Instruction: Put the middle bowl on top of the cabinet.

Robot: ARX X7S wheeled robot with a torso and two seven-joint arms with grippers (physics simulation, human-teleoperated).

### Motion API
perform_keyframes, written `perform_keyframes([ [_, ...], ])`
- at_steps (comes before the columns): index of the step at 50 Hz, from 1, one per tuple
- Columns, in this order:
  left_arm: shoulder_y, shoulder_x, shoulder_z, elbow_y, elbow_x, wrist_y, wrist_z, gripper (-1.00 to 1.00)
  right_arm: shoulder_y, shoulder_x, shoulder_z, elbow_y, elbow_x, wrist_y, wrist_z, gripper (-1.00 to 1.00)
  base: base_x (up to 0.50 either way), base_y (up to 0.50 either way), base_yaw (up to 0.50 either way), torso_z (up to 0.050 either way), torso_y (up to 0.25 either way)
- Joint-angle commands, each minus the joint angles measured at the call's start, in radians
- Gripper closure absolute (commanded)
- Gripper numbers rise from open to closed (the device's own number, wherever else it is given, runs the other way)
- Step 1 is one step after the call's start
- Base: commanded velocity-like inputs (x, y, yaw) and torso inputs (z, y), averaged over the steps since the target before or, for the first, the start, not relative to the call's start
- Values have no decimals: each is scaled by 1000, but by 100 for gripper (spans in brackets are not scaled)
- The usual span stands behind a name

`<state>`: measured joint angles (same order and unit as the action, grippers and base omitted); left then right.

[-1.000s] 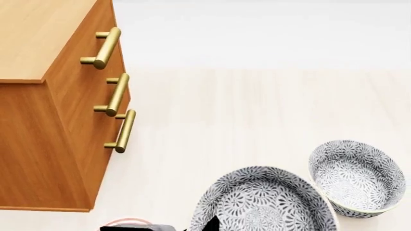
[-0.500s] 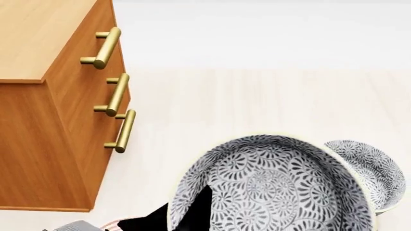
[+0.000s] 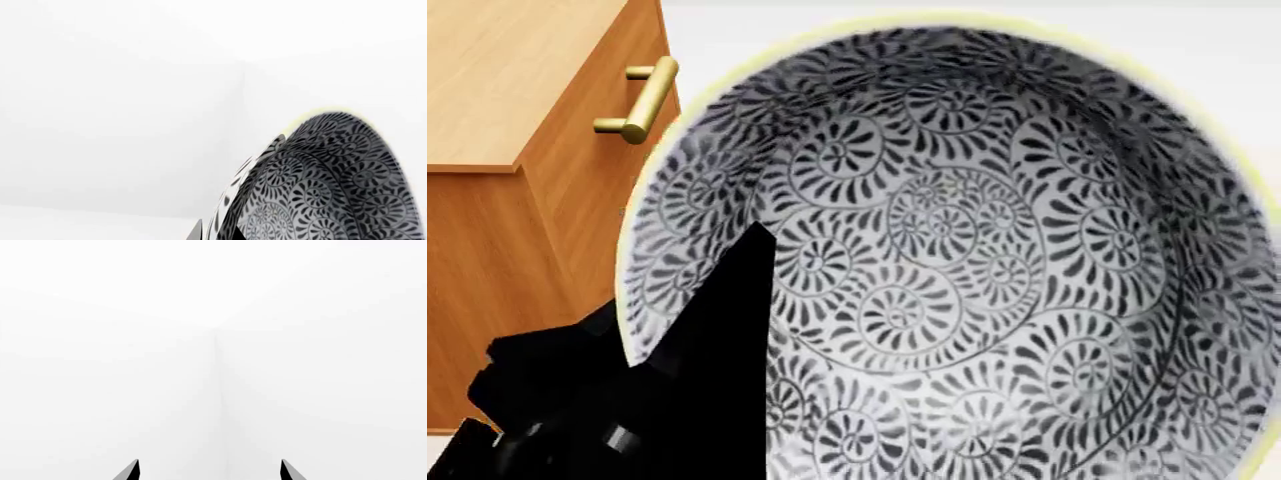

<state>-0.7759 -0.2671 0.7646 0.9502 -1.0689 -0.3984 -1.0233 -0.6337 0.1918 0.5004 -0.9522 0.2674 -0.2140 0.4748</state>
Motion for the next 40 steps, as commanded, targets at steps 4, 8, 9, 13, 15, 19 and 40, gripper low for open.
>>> perform_keyframes([
  [4, -448, -42, -180, -74, -586, 14, -381, 100, 15, -8, -40, -22, -41, 27, 18, -100, 0, 0, 0, 0, 0],
  [8, -569, -86, -199, -166, -678, -8, -440, 100, 16, -11, -53, -37, -54, 41, 25, -100, 0, 0, 0, 0, 0],
  [9, -593, -99, -215, -186, -685, -7, -436, 100, 15, -12, -55, -41, -56, 42, 27, -100, 0, 0, 0, 0, 0],
  [13, -646, -123, -243, -238, -715, -7, -409, 100, 17, -14, -67, -51, -68, 52, 34, -100, 0, 0, 0, 0, 0],
  [15, -683, -137, -239, -280, -742, -22, -425, 100, 23, -13, -78, -56, -79, 62, 37, -100, 0, 0, 0, 0, 0],
  [19, -756, -148, -225, -353, -766, -52, -442, 100, 26, -9, -84, -64, -84, 74, 43, -100, 0, 0, 0, 0, 0],
  [40, -1221, -319, 569, -976, -1068, 422, -526, 100, 20, 13, -79, -55, -72, 65, 55, -100, 0, 0, 0, 0, 0],
])
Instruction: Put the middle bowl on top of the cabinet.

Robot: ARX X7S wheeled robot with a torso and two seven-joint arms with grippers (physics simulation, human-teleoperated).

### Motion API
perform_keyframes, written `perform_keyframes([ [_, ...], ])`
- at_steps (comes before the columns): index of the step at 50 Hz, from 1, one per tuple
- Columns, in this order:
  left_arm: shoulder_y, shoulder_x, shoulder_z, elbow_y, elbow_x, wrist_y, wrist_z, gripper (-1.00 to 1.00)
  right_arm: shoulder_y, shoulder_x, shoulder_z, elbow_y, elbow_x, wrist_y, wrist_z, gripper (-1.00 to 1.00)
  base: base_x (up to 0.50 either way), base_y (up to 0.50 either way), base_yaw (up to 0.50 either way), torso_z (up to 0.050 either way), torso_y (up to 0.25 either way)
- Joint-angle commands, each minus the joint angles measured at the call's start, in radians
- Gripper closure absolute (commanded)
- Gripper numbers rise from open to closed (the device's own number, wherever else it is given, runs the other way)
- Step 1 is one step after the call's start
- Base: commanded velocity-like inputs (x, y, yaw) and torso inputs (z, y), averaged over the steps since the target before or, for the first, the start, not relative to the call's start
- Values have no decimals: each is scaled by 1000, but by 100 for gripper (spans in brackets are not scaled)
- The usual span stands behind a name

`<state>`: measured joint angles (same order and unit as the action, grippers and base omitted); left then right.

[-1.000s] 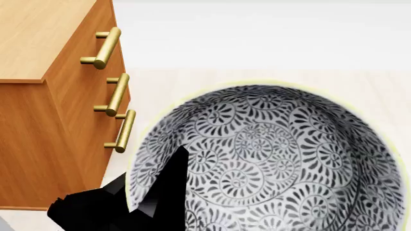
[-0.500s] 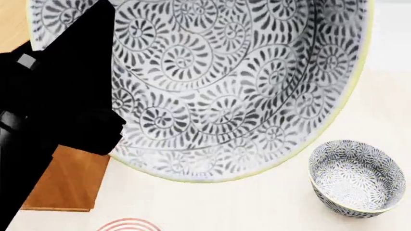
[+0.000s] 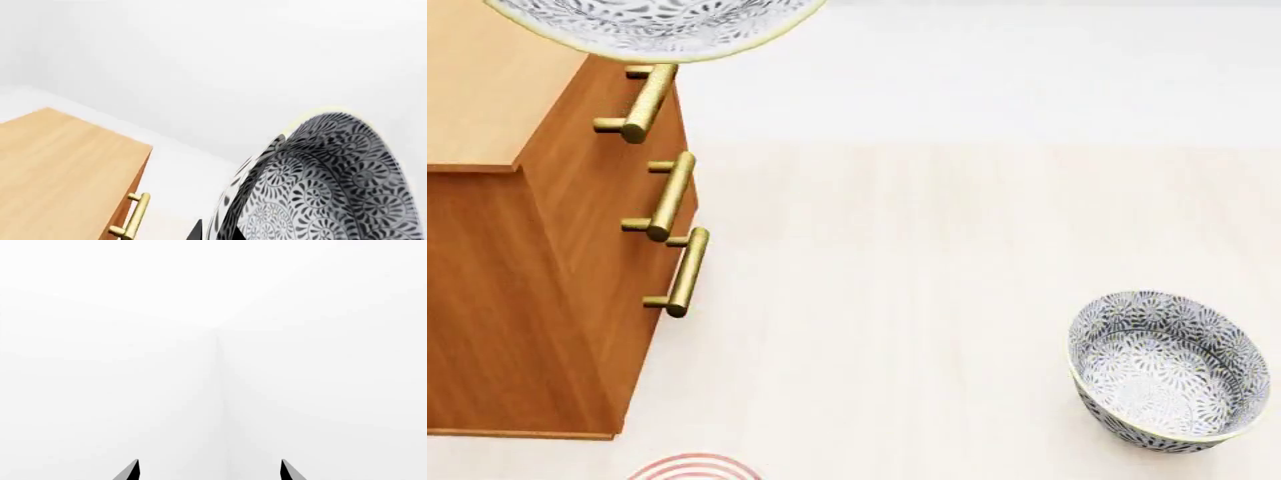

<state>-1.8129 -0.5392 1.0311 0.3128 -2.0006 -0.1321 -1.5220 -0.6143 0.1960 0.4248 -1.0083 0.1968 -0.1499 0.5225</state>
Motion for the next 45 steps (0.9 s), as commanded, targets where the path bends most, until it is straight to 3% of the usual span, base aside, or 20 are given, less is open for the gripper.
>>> perform_keyframes([
  [1, -192, -47, 327, -357, -141, 154, -44, 100, 0, 9, -3, 2, -1, 0, 8, -100, 0, 0, 0, 0, 0],
  [17, -85, -11, 358, -747, -352, 286, -39, 100, -2, 12, -14, -12, -9, 5, 27, -100, 0, 0, 0, 0, 0],
  [35, -76, -12, 228, -892, -449, 416, 117, 100, -33, 45, -47, -37, -32, 3, 79, -100, 0, 0, 0, 0, 1],
  [45, -12, -32, 235, -906, -407, 491, 174, 100, -90, 93, -34, -34, -13, -45, 132, -100, 0, 0, 0, 0, 0],
])
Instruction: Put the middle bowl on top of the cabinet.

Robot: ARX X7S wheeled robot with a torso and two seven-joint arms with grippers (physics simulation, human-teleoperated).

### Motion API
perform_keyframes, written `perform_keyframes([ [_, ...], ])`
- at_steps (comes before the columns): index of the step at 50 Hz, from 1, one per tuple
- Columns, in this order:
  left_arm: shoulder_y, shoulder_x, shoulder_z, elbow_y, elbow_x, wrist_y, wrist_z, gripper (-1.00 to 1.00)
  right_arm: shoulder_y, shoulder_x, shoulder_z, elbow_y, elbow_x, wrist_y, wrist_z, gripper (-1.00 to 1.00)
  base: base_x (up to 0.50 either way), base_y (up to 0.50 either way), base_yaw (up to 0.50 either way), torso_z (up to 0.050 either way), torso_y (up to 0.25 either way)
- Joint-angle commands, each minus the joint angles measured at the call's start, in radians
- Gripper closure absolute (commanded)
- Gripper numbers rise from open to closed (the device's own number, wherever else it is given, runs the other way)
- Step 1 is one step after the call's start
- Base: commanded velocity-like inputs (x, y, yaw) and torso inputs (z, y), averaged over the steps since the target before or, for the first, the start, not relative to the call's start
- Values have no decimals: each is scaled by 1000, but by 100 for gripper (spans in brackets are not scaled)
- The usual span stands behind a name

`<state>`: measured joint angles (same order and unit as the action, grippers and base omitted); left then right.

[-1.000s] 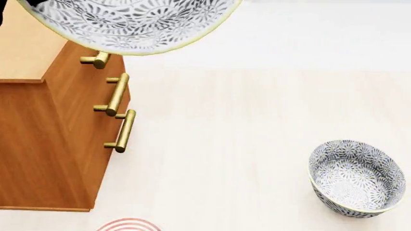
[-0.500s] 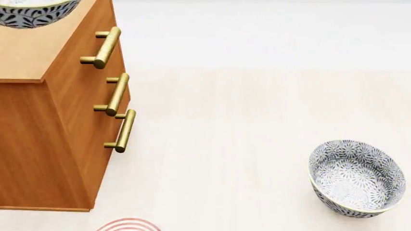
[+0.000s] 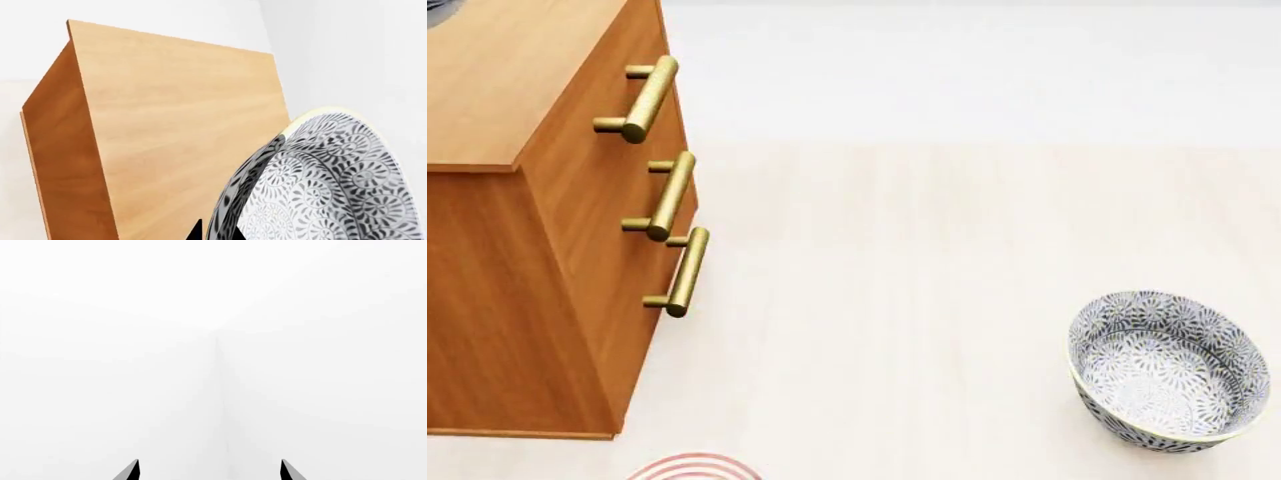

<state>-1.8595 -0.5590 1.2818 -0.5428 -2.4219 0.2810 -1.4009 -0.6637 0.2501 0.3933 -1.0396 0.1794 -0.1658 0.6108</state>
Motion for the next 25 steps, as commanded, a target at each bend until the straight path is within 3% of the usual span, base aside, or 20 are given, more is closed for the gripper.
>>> perform_keyframes([
  [1, 38, -14, -18, -52, 17, 84, 64, 100, -47, 40, 1, -2, 7, -35, 46, -100, 0, 0, 0, 0, 0],
  [17, 139, -12, 18, -137, 54, 82, 173, 100, -81, 40, 21, 4, 21, -83, 56, -100, 0, 0, 0, 0, 0],
  [25, 197, 26, 1, -224, 26, 69, 259, 100, -66, 57, -2, -2, 3, -59, 74, -100, 0, 0, 0, 0, 0],
])
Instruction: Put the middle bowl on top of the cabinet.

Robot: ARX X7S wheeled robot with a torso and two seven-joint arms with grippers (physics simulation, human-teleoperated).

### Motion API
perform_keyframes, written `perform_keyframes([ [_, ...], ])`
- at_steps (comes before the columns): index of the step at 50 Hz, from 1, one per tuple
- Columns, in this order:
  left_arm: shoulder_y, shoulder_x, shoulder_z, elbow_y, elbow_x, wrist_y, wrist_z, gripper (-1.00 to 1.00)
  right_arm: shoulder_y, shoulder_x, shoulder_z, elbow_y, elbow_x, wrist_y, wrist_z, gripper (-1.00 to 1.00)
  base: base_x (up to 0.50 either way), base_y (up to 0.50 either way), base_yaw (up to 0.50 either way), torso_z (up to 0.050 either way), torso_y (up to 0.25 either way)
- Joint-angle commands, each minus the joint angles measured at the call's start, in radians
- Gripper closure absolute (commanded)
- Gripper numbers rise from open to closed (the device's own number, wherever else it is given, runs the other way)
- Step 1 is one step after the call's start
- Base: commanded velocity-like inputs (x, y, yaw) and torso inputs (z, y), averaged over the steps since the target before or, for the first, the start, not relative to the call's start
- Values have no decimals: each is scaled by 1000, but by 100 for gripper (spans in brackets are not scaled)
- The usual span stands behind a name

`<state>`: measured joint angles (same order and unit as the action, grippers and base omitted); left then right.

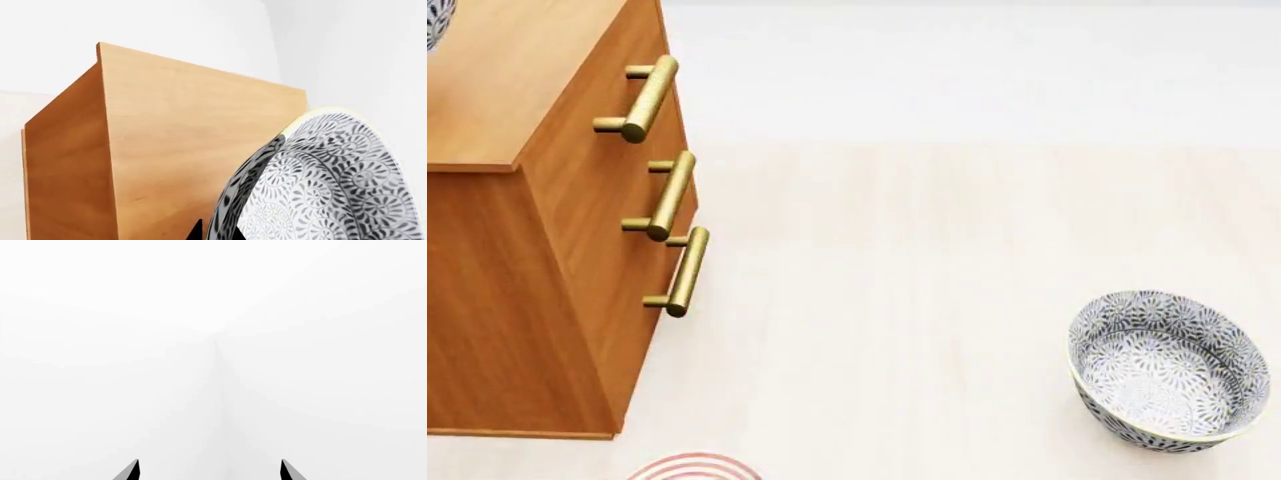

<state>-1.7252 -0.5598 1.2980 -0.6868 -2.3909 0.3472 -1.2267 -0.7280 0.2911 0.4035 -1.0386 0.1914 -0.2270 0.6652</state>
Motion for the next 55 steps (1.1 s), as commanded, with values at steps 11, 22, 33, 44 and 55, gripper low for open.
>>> perform_keyframes([
  [11, 90, 43, 6, -123, 21, 1, 125, 100, -23, 22, 1, 5, 0, -26, 29, -100, 0, 0, 0, 0, 1],
  [22, 113, 55, 9, -153, 24, -3, 142, 100, -19, 23, -1, 7, -2, -23, 27, -100, 0, 0, 0, 0, 0],
  [33, 102, 43, 72, -141, 94, -38, 144, -100, -33, 5, 14, 6, 4, -39, 9, -100, 0, 0, 0, 0, 0],
  [44, 68, 21, 124, -108, 156, -60, 90, -100, -35, -11, 25, 1, 10, -39, -11, -100, 0, 0, 0, 0, 0],
  [55, -44, -43, 188, 62, 281, -67, -10, -100, -31, -6, 23, 1, 11, -34, -9, -100, 0, 0, 0, 0, 0],
])
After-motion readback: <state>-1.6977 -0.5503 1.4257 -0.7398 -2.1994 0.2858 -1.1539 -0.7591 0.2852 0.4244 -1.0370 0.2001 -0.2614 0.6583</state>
